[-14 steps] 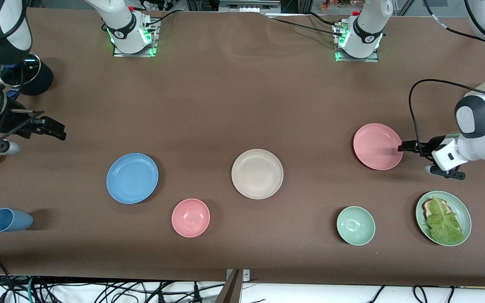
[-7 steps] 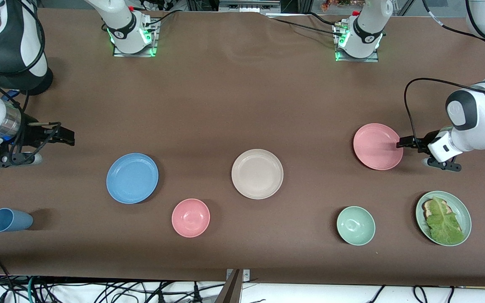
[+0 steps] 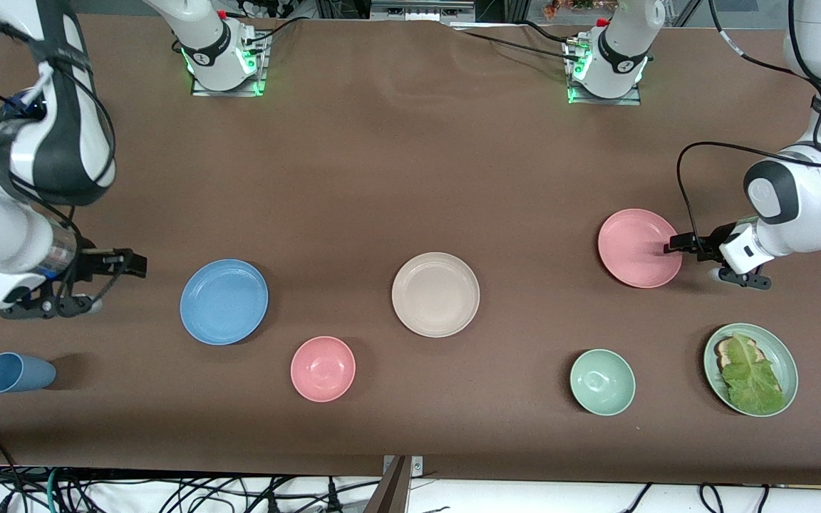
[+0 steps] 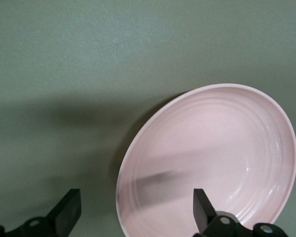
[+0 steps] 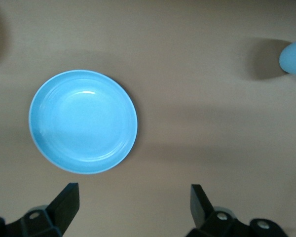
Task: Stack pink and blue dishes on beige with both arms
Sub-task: 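Grip the pink plate with the left gripper while the right gripper reaches the blue plate, then carry the pink plate onto the beige plate while the right gripper grips the blue plate, then lift the blue plate with the right gripper while the left gripper withdraws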
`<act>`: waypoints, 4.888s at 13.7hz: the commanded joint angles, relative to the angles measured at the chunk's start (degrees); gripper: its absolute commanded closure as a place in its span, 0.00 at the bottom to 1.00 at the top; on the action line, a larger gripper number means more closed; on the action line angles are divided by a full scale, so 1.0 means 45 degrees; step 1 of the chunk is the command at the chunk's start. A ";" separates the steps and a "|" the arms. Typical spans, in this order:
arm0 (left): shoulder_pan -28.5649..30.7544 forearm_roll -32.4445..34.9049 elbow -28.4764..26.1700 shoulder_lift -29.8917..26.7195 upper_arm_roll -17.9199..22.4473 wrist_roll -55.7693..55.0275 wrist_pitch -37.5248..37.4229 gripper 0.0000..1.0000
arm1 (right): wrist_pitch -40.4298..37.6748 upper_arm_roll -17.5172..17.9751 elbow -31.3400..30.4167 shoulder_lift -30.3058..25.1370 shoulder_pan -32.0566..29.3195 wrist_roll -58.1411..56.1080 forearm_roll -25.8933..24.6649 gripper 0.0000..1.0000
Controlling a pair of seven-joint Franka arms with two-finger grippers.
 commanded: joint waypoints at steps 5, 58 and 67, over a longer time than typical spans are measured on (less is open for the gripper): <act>-0.0122 -0.0728 -0.0019 0.0415 -0.0003 0.0506 0.0621 0.55 | 0.2198 0.0191 0.0143 0.2021 -0.0023 -0.0009 0.0593 0.03; -0.6998 -0.0631 0.5449 0.3130 -0.2659 -1.3303 0.1578 0.00 | -0.1633 0.0211 0.2955 0.1925 0.3060 0.4028 0.2099 1.00; -0.5652 -0.0513 0.6169 0.1138 -0.2639 -1.2643 -0.2592 0.00 | 0.0574 0.0191 0.2877 0.3194 0.5893 0.9244 0.1923 1.00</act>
